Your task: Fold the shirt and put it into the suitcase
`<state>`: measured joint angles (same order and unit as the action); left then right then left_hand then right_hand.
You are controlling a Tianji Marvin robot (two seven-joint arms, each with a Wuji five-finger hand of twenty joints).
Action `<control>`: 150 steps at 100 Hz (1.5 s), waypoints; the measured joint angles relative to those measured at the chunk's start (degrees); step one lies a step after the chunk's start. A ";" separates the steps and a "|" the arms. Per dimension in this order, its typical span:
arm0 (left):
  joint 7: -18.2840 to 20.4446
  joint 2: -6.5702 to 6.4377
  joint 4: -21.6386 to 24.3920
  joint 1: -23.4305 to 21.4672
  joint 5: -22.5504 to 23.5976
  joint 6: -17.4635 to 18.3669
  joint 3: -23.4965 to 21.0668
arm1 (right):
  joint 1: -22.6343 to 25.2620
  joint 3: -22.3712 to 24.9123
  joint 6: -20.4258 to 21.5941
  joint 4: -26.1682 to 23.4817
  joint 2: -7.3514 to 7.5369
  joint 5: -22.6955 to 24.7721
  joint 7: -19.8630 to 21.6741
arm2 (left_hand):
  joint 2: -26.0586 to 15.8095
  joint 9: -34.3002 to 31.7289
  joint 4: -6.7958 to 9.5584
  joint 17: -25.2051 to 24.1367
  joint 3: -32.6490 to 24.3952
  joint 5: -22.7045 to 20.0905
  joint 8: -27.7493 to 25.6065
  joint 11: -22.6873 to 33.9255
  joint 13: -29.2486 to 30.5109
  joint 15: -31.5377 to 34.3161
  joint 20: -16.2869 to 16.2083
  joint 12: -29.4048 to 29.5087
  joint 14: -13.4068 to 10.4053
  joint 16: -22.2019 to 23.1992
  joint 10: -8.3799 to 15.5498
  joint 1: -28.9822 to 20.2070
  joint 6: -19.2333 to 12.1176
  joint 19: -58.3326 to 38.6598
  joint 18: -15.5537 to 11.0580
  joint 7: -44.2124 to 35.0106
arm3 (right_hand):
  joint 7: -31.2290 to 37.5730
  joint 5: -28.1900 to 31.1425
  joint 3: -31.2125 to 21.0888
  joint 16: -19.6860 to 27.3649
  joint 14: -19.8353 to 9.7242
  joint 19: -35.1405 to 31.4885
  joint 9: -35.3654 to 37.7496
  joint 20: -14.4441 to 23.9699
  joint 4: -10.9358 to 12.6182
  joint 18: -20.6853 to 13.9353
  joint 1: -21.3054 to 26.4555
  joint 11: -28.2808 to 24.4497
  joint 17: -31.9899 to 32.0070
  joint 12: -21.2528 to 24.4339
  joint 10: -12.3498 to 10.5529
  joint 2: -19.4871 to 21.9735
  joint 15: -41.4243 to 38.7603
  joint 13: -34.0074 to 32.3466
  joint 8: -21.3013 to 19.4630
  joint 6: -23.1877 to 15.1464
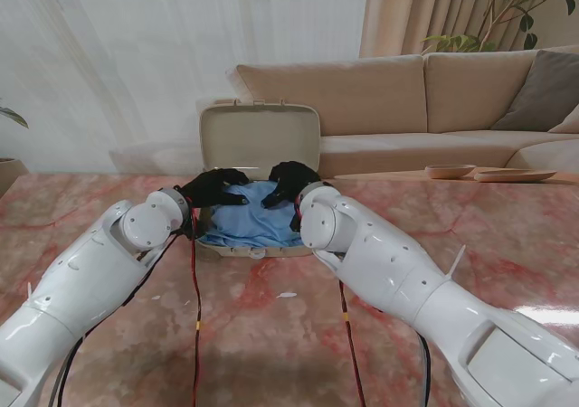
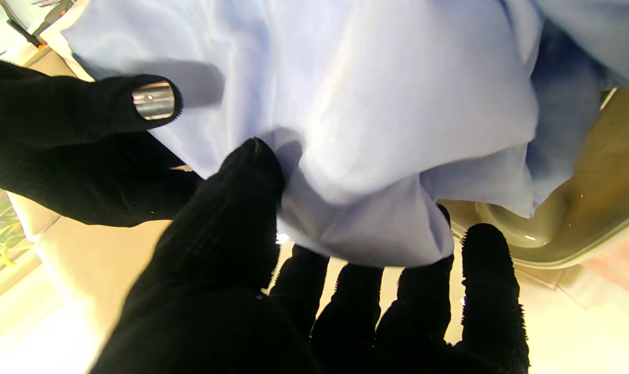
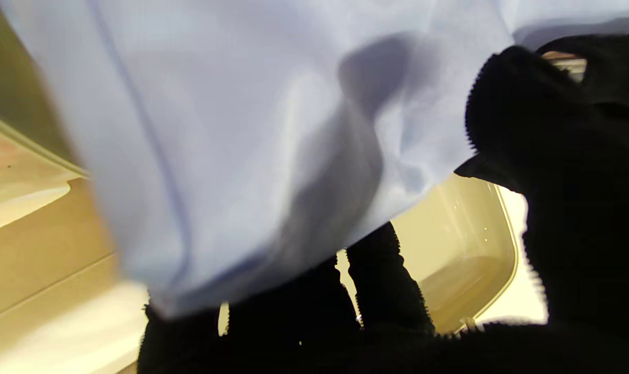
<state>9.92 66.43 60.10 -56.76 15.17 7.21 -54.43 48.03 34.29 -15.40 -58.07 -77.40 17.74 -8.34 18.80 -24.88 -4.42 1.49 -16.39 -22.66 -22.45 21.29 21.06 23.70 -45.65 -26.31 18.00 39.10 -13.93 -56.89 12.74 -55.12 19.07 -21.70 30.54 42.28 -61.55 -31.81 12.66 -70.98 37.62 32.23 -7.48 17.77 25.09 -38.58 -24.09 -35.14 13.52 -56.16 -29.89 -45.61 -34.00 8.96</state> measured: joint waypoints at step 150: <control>0.78 -2.80 13.23 -7.91 6.45 -2.32 -3.69 | 10.17 5.87 1.08 -14.37 5.34 6.23 -0.85 | -6.23 0.76 0.16 -1.29 10.27 -0.02 0.66 -0.65 -0.63 -0.39 0.95 1.14 0.04 -0.80 -0.47 -1.22 0.02 2.35 1.06 4.05 | -12.04 -6.78 7.04 3.58 1.11 10.12 -12.30 0.38 0.94 -3.46 0.38 3.72 12.61 2.14 2.32 11.01 5.04 17.26 -4.17 3.01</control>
<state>10.70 63.62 73.34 -64.67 21.62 4.89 -58.12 58.20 40.15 -14.32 -72.44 -72.06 23.97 -9.19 12.57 -24.12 -4.26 0.20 -6.12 -22.68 -21.80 20.64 20.44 23.32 -44.70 -25.17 18.04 38.30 -14.40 -58.11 12.77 -52.77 20.13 -17.65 18.50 35.50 -54.51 -28.23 13.77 -60.86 25.32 32.61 -6.53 14.32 25.47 -34.85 -11.49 -33.00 15.84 -45.14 -24.85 -28.34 -38.16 11.97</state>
